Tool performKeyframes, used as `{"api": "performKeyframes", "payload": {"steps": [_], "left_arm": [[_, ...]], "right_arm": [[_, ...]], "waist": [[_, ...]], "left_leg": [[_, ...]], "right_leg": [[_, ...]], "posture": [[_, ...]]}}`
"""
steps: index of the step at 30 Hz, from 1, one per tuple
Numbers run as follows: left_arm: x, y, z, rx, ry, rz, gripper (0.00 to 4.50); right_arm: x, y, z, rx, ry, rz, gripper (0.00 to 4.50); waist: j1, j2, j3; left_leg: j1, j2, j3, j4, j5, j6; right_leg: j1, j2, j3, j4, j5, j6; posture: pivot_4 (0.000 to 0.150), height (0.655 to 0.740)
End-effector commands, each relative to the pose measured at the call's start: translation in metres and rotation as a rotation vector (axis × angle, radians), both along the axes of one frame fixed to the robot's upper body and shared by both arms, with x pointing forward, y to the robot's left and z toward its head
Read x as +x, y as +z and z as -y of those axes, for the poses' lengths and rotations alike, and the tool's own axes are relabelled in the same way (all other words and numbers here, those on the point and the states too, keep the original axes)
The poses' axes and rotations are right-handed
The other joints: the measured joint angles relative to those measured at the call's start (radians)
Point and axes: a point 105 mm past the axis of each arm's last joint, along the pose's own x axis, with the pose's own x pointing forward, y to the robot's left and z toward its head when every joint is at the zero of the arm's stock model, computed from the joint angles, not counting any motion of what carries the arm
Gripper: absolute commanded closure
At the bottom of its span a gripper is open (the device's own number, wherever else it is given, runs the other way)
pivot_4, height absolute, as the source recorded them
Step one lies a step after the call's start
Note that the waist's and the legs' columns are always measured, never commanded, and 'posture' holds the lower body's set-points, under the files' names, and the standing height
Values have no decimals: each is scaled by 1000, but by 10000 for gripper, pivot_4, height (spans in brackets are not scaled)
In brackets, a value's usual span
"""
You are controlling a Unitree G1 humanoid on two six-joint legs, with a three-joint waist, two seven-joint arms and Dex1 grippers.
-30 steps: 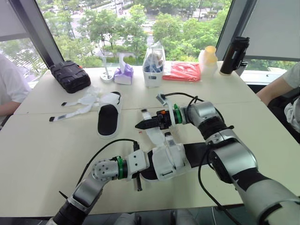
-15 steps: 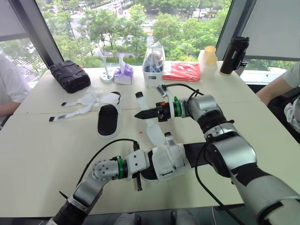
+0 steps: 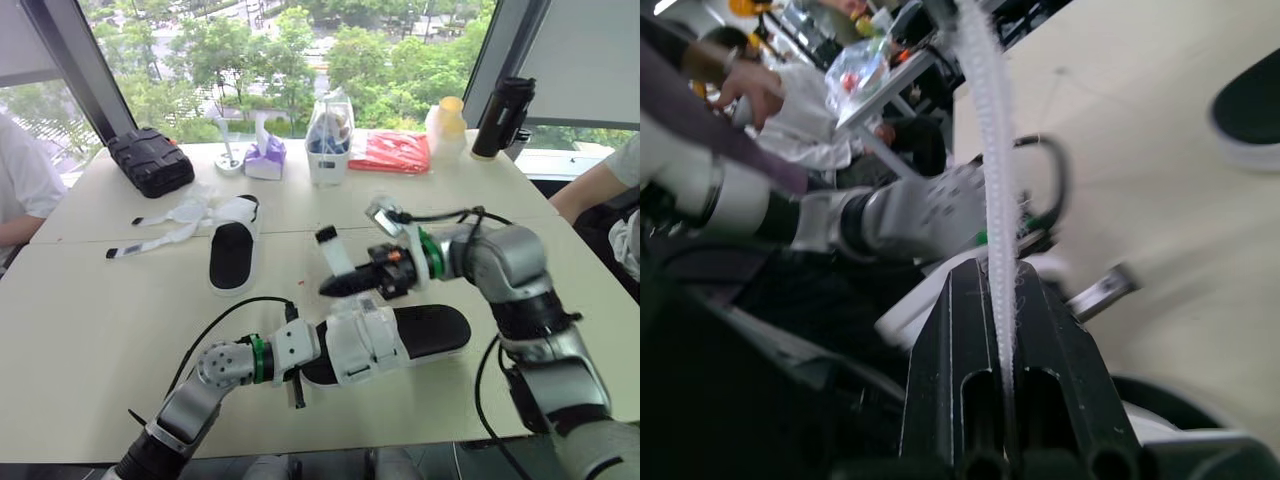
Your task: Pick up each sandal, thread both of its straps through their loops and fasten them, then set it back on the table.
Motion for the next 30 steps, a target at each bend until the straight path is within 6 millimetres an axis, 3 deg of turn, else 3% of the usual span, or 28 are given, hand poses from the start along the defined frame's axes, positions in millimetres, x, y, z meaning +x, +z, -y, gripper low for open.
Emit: {"api": "performKeyframes", "payload": {"steps": [1,4,8,13,17,22,26,30], "left_arm": [[-4,-22,-8,51,28,-95,45000],[-6,-22,-8,43,32,-108,45000],[-12,-23,-8,46,18,-130,45000],[-20,-24,-9,56,4,-146,45000],[-21,-24,-10,59,5,-148,45000],[-20,-24,-10,62,7,-149,45000],[-19,-24,-8,61,7,-145,45000],[-20,-25,-6,57,5,-149,45000]], "right_arm": [[-25,3,1,6,57,68,44446],[-34,-6,4,-18,69,103,44446],[-54,-33,6,-97,164,195,44446],[-46,-51,4,-121,155,279,44446],[-44,-63,10,-180,203,436,24829],[-56,-86,39,-347,372,562,246],[-76,-94,60,-380,455,484,246],[-83,-100,74,-422,487,500,246]], "waist": [[0,0,0],[0,0,0],[0,0,0],[-5,0,0],[0,0,0],[2,-1,0],[6,-3,-2],[26,-6,-4]], "left_leg": [[0,0,0,0,0,0],[0,0,1,0,0,0],[0,0,1,0,-1,1],[0,1,2,0,-1,2],[0,1,2,0,-1,1],[1,1,2,0,-1,2],[3,2,1,0,-1,2],[3,1,1,0,-2,4]], "right_leg": [[0,0,0,0,0,0],[0,0,0,0,-1,1],[0,0,0,0,-2,3],[0,0,0,-1,-2,3],[0,0,0,-1,-2,3],[3,0,0,-2,-3,4],[6,-1,0,-3,-4,5],[7,-1,0,-5,-4,5]], "posture": [[1500,7400],[1500,7400],[1500,7400],[1500,7400],[1500,7400],[1500,7400],[1500,7400],[1500,7400]]}}
